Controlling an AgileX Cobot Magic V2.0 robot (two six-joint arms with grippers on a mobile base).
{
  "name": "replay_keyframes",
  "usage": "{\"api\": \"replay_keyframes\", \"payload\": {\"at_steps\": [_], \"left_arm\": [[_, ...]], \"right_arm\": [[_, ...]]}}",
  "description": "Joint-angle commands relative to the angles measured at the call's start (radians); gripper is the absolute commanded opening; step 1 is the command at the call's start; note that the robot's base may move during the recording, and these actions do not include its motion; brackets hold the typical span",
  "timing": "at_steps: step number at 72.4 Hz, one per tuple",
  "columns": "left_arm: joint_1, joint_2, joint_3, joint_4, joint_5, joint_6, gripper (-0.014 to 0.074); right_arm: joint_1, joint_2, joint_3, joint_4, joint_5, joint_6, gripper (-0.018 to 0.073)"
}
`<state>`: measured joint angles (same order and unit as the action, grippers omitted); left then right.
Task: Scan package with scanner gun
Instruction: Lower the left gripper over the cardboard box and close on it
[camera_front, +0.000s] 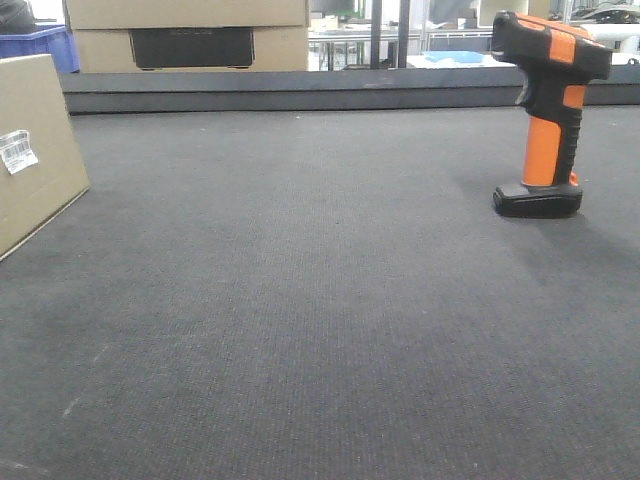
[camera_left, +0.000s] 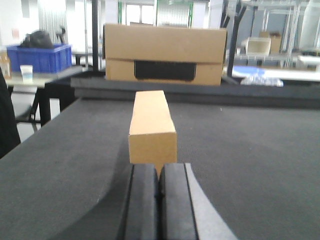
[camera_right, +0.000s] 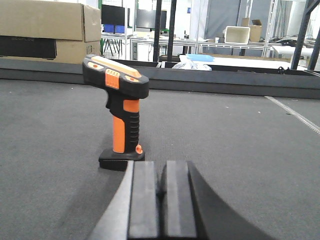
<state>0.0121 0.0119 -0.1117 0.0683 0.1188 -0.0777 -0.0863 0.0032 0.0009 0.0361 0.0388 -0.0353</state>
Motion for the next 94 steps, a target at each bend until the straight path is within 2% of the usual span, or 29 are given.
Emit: {"api": "replay_keyframes", "payload": {"at_steps": [1,12,26,36,45,50,59,70,75,88,94], "left_arm": [[-0.007,0.041,-0.100,-0.005,0.116,0.001,-0.0111],[-0.007,0.202,-0.286,-0.005,0.224,0.001,-0.0111],[-0.007,0.514,-0.505,0.026,0.310,0.008,-0.0111],[-0.007,0.655,-0.621,0.031,0.313,0.008,-0.0111],[-0.007,0.723,-0.647,0.029,0.263,-0.003,-0.0111],[-0.007,0.771,-0.686,0.019,0.281,-0.014,-0.0111],[-0.007,0.923,-0.846,-0.018,0.447,-0.020,-0.0111],[-0.007,1.107,-1.054,-0.029,0.686,-0.038,-0.0111],[-0.007,1.184,-1.127,-0.031,0.755,-0.038,-0.0111],[-0.006,1.347,-1.289,-0.046,0.827,-0.038,-0.0107],[-0.006,1.412,-1.336,-0.061,0.839,-0.038,-0.0033]], "right_arm": [[-0.001,-0.003,-0.001,0.003,-0.021,0.000,-0.0166],[-0.001,-0.003,-0.001,0.003,-0.021,0.000,-0.0166],[-0.001,-0.003,-0.001,0.003,-0.021,0.000,-0.0166],[-0.001,-0.003,-0.001,0.003,-0.021,0.000,-0.0166],[-0.001,-0.003,-0.001,0.003,-0.021,0.000,-0.0166],[-0.001,-0.003,-0.001,0.003,-0.021,0.000,-0.0166],[-0.001,-0.003,-0.001,0.003,-0.021,0.000,-0.0166],[-0.001,-0.003,-0.001,0.003,-0.021,0.000,-0.0166],[-0.001,-0.003,-0.001,0.003,-0.021,0.000,-0.0166],[-0.001,-0.003,-0.001,0.003,-0.021,0.000,-0.0166],[-0.001,-0.003,-0.001,0.003,-0.021,0.000,-0.0166]]}}
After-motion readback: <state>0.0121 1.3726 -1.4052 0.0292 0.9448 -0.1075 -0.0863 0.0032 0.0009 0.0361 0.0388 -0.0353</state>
